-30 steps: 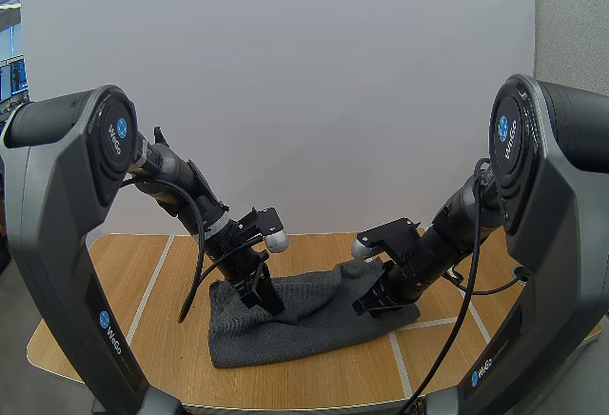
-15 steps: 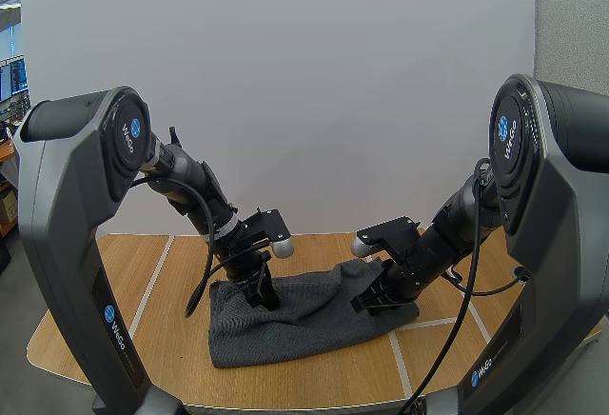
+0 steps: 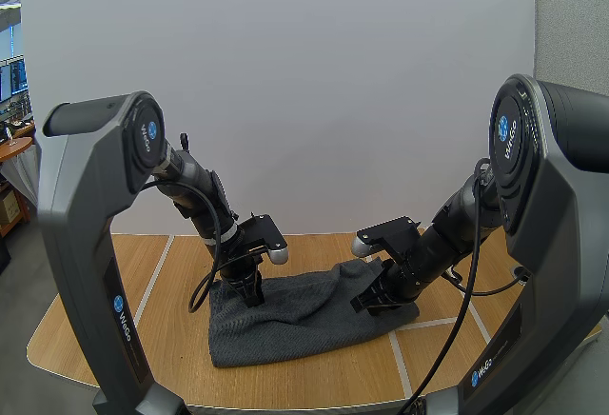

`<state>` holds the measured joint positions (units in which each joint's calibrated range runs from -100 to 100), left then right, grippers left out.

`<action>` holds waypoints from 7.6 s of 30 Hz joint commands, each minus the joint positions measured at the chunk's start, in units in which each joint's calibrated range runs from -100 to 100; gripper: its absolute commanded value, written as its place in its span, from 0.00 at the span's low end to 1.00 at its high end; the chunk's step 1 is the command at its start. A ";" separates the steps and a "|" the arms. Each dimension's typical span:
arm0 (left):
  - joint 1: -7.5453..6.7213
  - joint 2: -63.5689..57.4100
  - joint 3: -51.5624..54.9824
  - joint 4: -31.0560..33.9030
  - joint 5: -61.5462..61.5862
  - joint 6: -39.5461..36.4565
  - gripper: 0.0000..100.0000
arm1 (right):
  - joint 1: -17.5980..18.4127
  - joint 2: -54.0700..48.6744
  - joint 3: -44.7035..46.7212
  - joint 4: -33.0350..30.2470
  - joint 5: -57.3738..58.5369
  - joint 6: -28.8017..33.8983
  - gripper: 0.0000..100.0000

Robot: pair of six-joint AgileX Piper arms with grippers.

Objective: Fold the towel

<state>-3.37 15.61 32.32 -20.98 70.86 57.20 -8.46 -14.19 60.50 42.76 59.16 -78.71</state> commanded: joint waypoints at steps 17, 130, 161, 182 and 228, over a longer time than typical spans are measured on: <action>5.41 3.03 -3.26 0.45 -9.27 -2.82 0.00 | -0.26 -0.84 0.32 0.95 0.86 0.00 0.00; -1.32 5.25 -17.37 -2.05 3.79 10.82 0.00 | 2.48 16.23 1.07 5.44 -11.81 -5.10 0.00; 0.78 2.78 -17.37 -2.43 -2.85 2.53 0.43 | 2.48 16.23 1.07 5.01 -10.20 -5.10 0.00; 0.86 0.01 -17.24 0.31 24.65 -3.12 1.00 | 2.48 16.23 1.07 4.90 -9.99 -5.10 0.00; 7.52 7.48 -7.16 2.85 -0.16 0.42 0.00 | 4.63 11.72 -8.73 14.42 -2.46 -5.59 0.00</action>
<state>3.82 21.71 23.98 -20.39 73.03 57.51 -5.79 -0.93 57.37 57.53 52.72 -84.55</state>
